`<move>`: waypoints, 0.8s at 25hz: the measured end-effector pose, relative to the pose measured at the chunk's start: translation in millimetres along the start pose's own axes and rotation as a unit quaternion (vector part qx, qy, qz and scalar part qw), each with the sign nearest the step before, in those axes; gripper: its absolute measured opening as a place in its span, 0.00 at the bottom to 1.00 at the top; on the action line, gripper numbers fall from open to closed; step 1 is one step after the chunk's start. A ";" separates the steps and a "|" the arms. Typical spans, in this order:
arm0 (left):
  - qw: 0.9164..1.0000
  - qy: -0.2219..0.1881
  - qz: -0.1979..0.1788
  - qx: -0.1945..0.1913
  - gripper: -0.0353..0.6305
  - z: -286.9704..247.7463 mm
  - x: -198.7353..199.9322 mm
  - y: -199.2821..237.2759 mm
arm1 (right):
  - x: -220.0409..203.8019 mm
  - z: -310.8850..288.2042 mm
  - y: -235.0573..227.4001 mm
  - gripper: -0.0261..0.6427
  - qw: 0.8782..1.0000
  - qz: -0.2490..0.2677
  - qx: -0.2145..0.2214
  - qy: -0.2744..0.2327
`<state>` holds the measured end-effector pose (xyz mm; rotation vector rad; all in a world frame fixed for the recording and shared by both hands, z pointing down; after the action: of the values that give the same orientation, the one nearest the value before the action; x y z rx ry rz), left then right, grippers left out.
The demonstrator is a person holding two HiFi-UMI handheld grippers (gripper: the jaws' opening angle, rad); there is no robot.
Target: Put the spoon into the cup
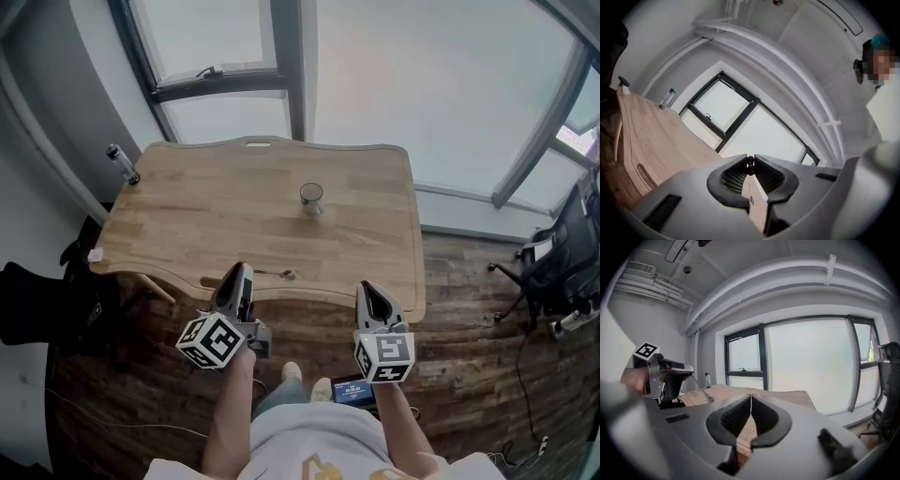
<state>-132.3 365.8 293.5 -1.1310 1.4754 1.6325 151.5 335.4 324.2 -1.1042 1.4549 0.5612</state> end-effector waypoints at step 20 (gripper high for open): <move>1.000 0.007 0.016 0.005 0.13 -106.3 -1.3 51.5 | 11.5 -103.3 -33.4 0.09 1.000 0.006 -0.017 0.019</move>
<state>-159.9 253.4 317.1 -1.1211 1.5167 1.6394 130.8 230.1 344.1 -1.1391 1.4897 0.5775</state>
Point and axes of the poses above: the fingertips, and each gripper's own axes: z backward along the fingers, y to its left, x out of its top, the point moved 7 cm from there along z, backward along the fingers, and after that the axes turned 12 degrees about -z, right-handed, at the moved point
